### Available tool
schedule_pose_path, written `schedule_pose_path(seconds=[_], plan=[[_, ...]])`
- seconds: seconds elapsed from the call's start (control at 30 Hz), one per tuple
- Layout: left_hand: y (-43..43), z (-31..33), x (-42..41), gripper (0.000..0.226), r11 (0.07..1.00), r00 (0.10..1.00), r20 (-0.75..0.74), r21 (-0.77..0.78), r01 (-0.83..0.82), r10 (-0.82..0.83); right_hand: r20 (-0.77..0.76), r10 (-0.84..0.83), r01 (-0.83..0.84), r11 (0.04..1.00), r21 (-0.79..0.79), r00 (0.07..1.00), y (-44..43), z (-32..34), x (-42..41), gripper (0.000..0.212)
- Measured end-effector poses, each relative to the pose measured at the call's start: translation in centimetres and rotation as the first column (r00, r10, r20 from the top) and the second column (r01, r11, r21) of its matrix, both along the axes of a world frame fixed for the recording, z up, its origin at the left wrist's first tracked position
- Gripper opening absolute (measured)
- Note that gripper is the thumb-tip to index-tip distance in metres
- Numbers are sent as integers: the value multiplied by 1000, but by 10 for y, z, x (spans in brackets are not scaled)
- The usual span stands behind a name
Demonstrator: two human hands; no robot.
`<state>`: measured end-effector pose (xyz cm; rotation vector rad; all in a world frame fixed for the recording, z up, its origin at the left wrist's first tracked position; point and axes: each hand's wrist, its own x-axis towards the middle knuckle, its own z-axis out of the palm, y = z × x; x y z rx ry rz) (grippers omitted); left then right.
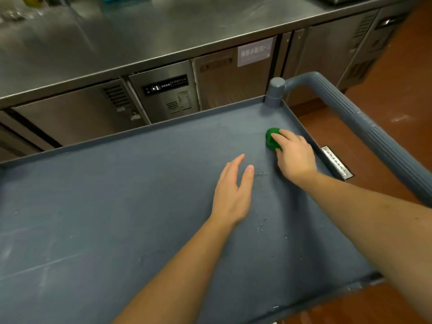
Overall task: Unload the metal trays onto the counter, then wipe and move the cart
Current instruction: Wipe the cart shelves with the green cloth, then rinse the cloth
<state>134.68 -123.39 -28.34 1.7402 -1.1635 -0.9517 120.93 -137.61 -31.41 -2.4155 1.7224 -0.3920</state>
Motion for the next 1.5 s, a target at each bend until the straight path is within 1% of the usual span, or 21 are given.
schedule_pose_path(seconds=[0.1, 0.2, 0.37, 0.6, 0.8, 0.9, 0.97, 1.03, 1.1, 1.17, 1.2, 1.27, 1.3, 1.33, 1.4, 1.47, 1.5], plan=[[0, 1, -3, 47, 1000, 1000, -9, -4, 20, -20, 31, -50, 50, 999, 0, 998, 12, 0, -7, 41], [6, 0, 4, 47, 1000, 1000, -1, -10, 21, -21, 75, -118, 118, 993, 4, 990, 35, 1, 6, 41], [27, 1, 37, 48, 1000, 1000, 10, 8, 13, -13, 120, -78, 76, 997, 16, 990, 79, -3, 60, 41], [72, 10, 113, 46, 997, 997, 24, 7, -75, 75, 217, 75, -84, 996, 31, 973, 133, -18, 161, 43], [133, 14, 200, 46, 976, 976, 49, 21, -215, 214, 93, 298, -303, 952, 48, 950, 175, -44, 268, 44], [174, 15, 247, 46, 953, 951, 72, 13, -301, 300, 105, 400, -404, 915, 20, 911, 210, -42, 328, 44], [201, 15, 276, 45, 932, 928, 94, 15, -363, 360, 105, 483, -487, 874, 10, 869, 239, -36, 367, 46], [228, 16, 304, 45, 903, 898, 115, 15, -430, 425, 165, 546, -556, 831, 19, 821, 270, -24, 402, 46], [252, 19, 329, 43, 862, 854, 127, -15, -507, 504, 242, 607, -622, 783, -21, 757, 307, -8, 432, 39], [273, 23, 350, 41, 805, 795, 129, -60, -590, 592, 323, 659, -675, 734, -79, 679, 341, -3, 457, 25], [281, 24, 359, 41, 778, 768, 130, -83, -622, 628, 386, 655, -701, 712, -27, 650, 353, -3, 466, 20], [292, 27, 371, 41, 752, 740, 136, -109, -650, 659, 450, 672, -765, 643, 41, 588, 366, -2, 479, 20], [295, 29, 375, 41, 753, 740, 141, -110, -648, 658, 451, 687, -786, 616, 55, 570, 366, -2, 483, 21], [295, 29, 378, 42, 757, 743, 145, -112, -643, 653, 382, 731, -799, 601, 34, 566, 362, -1, 487, 21], [292, 27, 382, 41, 766, 753, 144, -115, -632, 642, 304, 791, -828, 560, -9, 532, 349, 2, 495, 17], [283, 25, 383, 40, 774, 760, 144, -119, -622, 633, 313, 770, -816, 576, 35, 557, 333, 7, 501, 10], [278, 24, 383, 40, 776, 763, 142, -124, -619, 631, 332, 743, -795, 606, 35, 581, 324, 8, 504, 9]])
